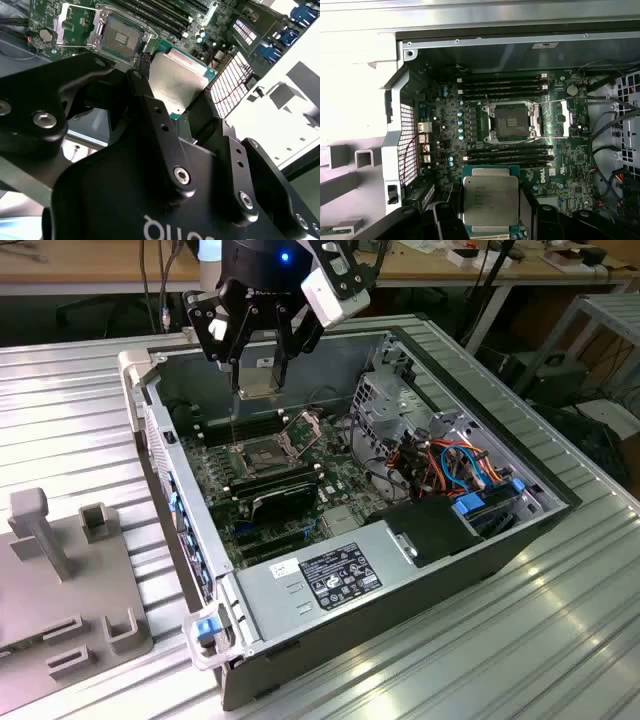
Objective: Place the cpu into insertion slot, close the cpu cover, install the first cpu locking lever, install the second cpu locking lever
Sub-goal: 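Place the cpu into insertion slot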
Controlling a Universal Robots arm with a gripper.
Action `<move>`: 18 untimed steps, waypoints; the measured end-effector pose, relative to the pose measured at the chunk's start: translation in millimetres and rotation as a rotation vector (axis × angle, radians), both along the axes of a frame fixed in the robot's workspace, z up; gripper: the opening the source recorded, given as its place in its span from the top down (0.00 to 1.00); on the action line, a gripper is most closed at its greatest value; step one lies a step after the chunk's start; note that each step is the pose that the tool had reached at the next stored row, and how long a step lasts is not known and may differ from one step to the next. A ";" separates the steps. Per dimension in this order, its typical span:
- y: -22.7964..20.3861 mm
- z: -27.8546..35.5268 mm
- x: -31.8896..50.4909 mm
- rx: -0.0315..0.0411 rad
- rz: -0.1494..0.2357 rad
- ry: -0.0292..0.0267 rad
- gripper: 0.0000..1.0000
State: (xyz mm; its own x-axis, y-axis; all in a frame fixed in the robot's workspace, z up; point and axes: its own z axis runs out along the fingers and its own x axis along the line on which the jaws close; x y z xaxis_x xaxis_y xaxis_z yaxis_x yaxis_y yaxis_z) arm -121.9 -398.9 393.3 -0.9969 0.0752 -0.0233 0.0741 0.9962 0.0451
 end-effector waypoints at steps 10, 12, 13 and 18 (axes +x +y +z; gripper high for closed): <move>0.0 0.0 0.0 0.0000 0.000 0.0000 0.45; 0.0 0.0 0.4 -0.0001 0.000 0.0001 0.45; 0.0 0.0 1.1 -0.0001 0.000 0.0000 0.45; 0.0 -0.2 8.3 0.0000 0.000 0.0000 0.45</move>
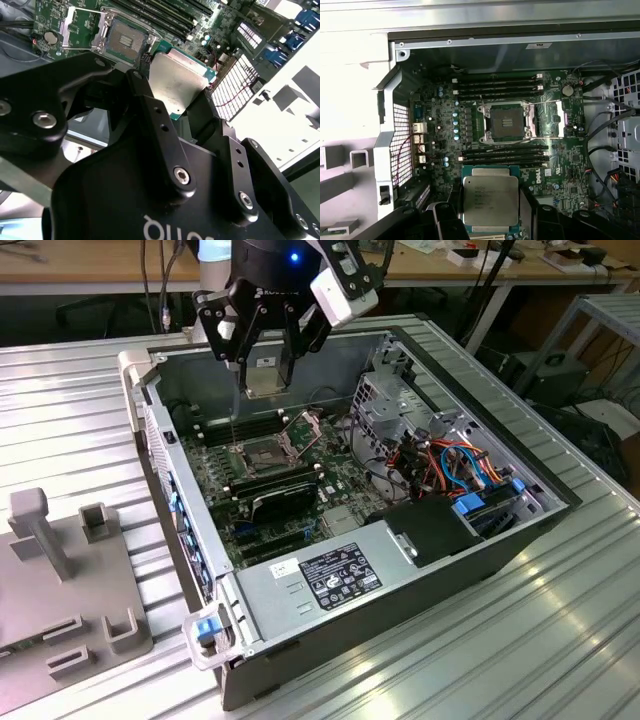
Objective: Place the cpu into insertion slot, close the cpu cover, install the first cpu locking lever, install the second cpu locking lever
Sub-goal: 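Place the cpu into insertion slot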
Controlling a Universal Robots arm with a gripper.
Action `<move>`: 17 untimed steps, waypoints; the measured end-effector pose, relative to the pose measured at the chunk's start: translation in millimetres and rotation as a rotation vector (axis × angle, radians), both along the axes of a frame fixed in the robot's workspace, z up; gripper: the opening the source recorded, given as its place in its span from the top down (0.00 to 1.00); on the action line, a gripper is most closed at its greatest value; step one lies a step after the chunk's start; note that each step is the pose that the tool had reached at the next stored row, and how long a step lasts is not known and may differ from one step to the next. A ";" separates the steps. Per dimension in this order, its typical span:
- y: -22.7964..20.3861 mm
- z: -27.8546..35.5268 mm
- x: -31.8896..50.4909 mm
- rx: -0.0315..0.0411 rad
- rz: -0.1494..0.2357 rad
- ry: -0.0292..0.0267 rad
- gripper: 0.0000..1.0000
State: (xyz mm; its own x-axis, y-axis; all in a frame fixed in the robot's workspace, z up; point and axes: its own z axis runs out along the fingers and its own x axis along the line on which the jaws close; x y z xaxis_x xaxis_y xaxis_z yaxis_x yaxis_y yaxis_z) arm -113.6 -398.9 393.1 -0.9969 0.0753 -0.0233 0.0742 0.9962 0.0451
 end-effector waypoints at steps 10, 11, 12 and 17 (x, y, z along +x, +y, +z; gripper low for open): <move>0.0 -0.6 4.8 0.0001 0.000 0.0000 0.45; 0.0 -0.6 4.9 0.0001 0.000 0.0000 0.45; 0.0 -0.6 5.0 0.0000 -0.001 0.0000 0.45; 0.0 -0.6 5.9 0.0000 -0.005 0.0000 0.45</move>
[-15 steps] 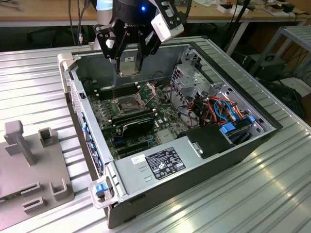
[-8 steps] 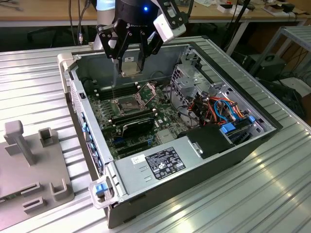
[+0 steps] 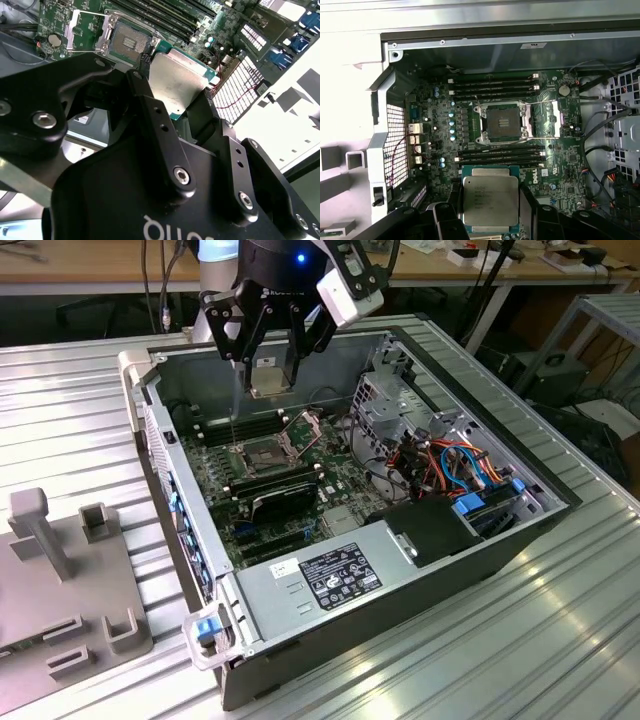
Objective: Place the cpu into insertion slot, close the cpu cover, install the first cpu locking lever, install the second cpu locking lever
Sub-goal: 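Place the cpu into insertion slot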
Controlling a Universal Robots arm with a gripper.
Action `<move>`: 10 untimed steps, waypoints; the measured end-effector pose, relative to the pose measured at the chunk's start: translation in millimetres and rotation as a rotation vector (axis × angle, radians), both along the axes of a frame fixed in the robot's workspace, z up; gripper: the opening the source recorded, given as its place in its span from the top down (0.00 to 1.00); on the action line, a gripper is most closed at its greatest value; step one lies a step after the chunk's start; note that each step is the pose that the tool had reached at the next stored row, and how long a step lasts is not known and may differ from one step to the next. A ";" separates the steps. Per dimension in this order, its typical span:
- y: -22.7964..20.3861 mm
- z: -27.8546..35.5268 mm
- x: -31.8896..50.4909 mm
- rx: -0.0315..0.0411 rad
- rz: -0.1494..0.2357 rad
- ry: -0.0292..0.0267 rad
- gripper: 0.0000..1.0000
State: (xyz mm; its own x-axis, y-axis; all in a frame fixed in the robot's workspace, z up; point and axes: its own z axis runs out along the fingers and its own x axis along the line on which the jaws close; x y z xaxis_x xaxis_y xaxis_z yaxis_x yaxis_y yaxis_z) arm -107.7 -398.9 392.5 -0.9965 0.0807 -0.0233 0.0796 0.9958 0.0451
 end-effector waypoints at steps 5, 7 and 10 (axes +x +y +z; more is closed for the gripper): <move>0.0 0.0 0.0 -0.0003 0.000 0.0001 0.45; 0.0 0.0 0.0 -0.0003 0.000 0.0000 0.45; 0.0 0.0 0.0 -0.0004 0.000 0.0001 0.45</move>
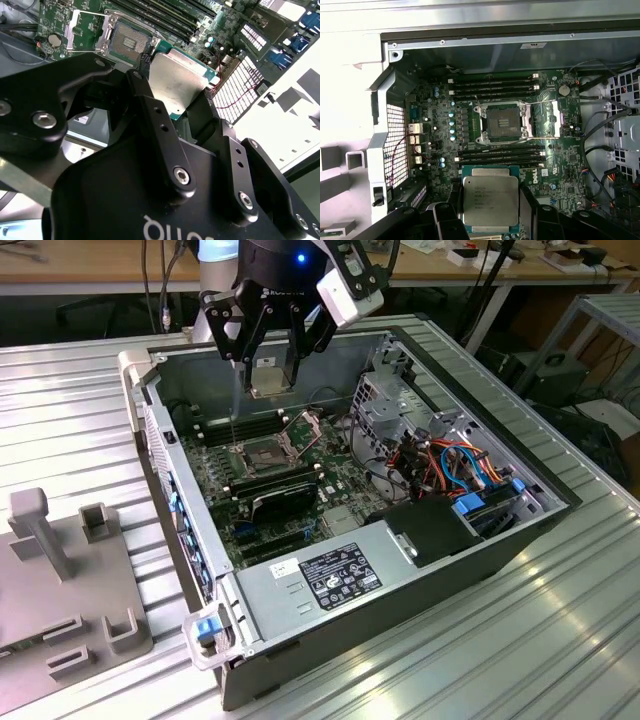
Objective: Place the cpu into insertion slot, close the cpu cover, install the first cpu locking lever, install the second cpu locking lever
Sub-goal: 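Place the cpu into insertion slot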
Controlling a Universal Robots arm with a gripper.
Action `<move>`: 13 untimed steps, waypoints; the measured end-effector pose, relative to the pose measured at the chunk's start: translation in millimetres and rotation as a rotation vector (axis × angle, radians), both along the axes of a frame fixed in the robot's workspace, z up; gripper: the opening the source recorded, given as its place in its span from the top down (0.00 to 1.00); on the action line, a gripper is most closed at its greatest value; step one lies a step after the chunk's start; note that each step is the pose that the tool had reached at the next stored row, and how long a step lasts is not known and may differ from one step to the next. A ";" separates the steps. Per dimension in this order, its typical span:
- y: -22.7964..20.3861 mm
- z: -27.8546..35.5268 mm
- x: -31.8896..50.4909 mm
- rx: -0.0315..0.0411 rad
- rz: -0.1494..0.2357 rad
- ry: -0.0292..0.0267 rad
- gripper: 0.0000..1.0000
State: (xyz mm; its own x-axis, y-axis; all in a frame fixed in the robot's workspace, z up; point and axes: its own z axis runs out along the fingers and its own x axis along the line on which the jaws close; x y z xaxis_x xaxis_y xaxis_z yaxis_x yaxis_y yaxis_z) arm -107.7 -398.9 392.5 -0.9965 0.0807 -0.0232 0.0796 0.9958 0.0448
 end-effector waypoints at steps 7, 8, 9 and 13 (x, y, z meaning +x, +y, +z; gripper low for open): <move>0.1 -0.5 0.9 0.0000 -0.041 -0.0001 0.45; 0.1 -0.6 1.0 0.0000 -0.054 -0.0001 0.45; 0.1 -0.8 1.1 0.0000 -0.070 -0.0001 0.45; 0.4 -1.1 2.0 -0.0001 -0.116 0.0001 0.45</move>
